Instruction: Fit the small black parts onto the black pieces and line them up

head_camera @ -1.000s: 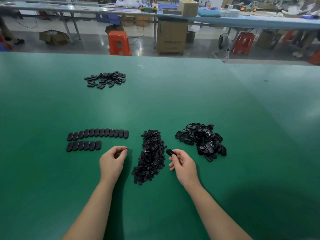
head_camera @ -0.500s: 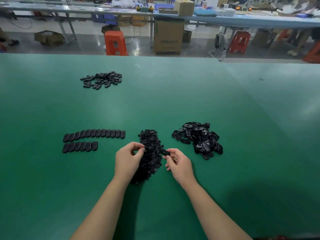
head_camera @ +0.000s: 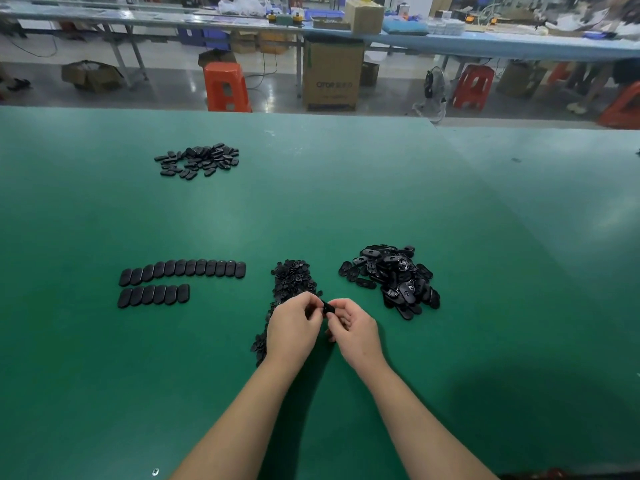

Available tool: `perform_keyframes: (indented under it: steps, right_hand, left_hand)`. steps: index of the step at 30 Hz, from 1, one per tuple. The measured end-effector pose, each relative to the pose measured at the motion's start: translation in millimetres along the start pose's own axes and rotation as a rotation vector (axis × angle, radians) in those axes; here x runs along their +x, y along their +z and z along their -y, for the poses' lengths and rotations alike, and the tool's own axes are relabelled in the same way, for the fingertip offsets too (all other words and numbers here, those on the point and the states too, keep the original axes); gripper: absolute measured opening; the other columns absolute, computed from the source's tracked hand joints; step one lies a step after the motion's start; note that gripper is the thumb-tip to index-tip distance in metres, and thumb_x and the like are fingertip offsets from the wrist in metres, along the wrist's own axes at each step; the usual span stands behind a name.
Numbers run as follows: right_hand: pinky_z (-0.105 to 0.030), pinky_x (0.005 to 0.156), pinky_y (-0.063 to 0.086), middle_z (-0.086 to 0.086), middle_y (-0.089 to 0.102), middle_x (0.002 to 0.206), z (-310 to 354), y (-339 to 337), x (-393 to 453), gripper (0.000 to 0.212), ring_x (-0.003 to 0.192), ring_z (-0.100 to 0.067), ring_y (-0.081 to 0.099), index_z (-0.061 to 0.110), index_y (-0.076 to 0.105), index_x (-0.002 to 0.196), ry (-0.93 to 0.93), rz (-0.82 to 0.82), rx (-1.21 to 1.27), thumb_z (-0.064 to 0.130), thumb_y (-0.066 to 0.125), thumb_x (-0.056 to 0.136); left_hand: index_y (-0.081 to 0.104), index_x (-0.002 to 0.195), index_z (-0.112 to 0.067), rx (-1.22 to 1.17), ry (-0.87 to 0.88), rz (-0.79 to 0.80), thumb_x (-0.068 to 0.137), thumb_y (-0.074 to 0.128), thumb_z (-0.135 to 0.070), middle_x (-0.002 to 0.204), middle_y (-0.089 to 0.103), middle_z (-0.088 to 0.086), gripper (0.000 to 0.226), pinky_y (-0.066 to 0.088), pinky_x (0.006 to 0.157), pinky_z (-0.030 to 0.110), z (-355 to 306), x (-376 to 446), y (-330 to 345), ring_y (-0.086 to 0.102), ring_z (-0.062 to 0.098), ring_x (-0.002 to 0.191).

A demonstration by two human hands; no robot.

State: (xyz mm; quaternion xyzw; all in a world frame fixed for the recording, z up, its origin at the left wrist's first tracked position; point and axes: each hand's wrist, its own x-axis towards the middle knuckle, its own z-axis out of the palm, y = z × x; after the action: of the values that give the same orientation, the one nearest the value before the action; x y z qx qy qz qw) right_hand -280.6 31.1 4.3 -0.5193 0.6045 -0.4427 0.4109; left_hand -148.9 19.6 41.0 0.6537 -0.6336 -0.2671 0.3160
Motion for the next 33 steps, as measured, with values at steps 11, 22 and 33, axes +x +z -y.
perform_keyframes:
  steps: [11, 22, 33]
  right_hand:
    - [-0.04, 0.069, 0.062, 0.009, 0.075, 0.086, -1.5, -0.1, 0.4, 0.027, 0.072, -0.016, 0.07, 0.037, 0.067, 0.093, -0.005, -0.001, -0.026, 0.011, 0.064, 0.093]
    - [-0.026, 0.058, 0.054, 0.011, 0.07, 0.072, 0.2, -1.6, -1.1, 0.022, 0.058, -0.007, 0.062, 0.028, 0.065, 0.094, 0.0, 0.013, 0.012, 0.008, 0.057, 0.098]
    - [-0.027, 0.056, 0.053, 0.007, 0.07, 0.074, -0.3, -1.3, -0.1, 0.018, 0.057, -0.009, 0.059, 0.027, 0.064, 0.095, 0.008, -0.008, 0.045, 0.011, 0.058, 0.1]
  left_hand:
    - [0.07, 0.084, -0.026, -0.026, -0.035, 0.018, 0.089, 0.066, -0.017, 0.078, 0.069, -0.014, 0.011, 0.05, 0.07, 0.024, -2.2, 2.8, 2.2, 0.063, 0.003, 0.076]
    - [0.069, 0.078, -0.025, -0.063, -0.109, 0.108, 0.079, 0.081, -0.024, 0.073, 0.068, -0.011, 0.012, 0.047, 0.064, 0.021, -1.7, 13.5, -4.5, 0.063, 0.011, 0.071]
    - [0.076, 0.085, -0.023, -0.165, -0.14, 0.113, 0.085, 0.076, -0.02, 0.074, 0.072, -0.009, 0.003, 0.052, 0.063, 0.027, -3.4, 10.3, -3.3, 0.057, 0.004, 0.055]
